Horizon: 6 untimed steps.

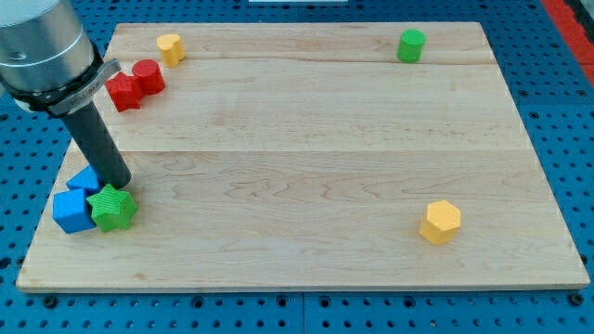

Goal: Place your arm close to the green circle

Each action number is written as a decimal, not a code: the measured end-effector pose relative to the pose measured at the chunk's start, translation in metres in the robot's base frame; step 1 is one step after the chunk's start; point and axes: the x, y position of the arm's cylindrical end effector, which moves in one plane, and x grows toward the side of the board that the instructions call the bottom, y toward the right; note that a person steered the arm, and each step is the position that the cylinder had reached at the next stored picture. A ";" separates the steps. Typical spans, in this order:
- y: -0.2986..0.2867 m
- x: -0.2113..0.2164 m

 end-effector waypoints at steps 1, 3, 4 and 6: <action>0.068 -0.057; 0.174 -0.134; 0.267 -0.144; 0.414 -0.204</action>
